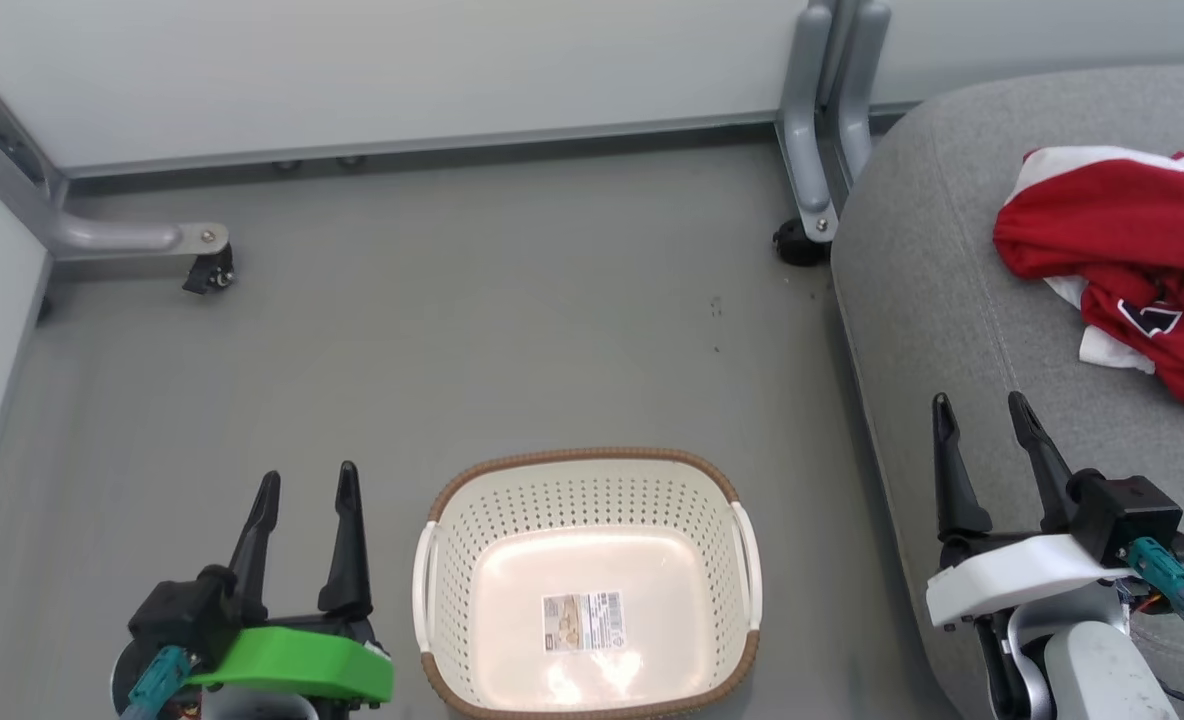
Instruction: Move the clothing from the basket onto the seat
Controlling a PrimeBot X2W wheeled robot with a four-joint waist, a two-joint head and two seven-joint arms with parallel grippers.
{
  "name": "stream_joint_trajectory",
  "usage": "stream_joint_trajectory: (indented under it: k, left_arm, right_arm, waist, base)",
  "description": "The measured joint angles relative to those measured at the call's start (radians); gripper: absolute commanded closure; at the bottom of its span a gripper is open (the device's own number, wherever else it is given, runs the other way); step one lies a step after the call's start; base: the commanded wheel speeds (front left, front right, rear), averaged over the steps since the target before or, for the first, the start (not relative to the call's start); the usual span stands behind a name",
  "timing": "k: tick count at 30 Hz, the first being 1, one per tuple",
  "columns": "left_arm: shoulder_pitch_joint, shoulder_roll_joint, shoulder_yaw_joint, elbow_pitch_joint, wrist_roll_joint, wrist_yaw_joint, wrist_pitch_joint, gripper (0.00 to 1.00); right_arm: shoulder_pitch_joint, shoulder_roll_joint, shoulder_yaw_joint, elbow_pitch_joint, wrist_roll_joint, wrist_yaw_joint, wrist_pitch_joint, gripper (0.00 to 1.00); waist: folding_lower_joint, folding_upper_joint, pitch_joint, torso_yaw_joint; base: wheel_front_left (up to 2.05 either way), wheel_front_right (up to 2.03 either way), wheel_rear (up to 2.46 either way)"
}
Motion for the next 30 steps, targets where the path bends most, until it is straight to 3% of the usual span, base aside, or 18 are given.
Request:
stream_joint_trajectory:
  k: [10, 30]
  left_arm:
    - [0.086, -0.003, 0.047, -0.144, 0.067, -0.03, 0.0, 0.0]
    - [0.131, -0.004, 0.015, -0.082, 0.104, -0.018, 0.0, 0.0]
  right_arm:
    - [0.062, 0.0, 0.054, -0.117, 0.0, 0.0, 0.0, 0.0]
    - [0.152, 0.0, 0.106, -0.122, -0.003, 0.0, 0.0, 0.0]
  waist:
    - [0.0, 0.0, -0.109, 0.024]
    - [0.0, 0.0, -0.184, 0.009]
  base:
    - [0.0, 0.0, 0.0]
    - [0.0, 0.0, 0.0]
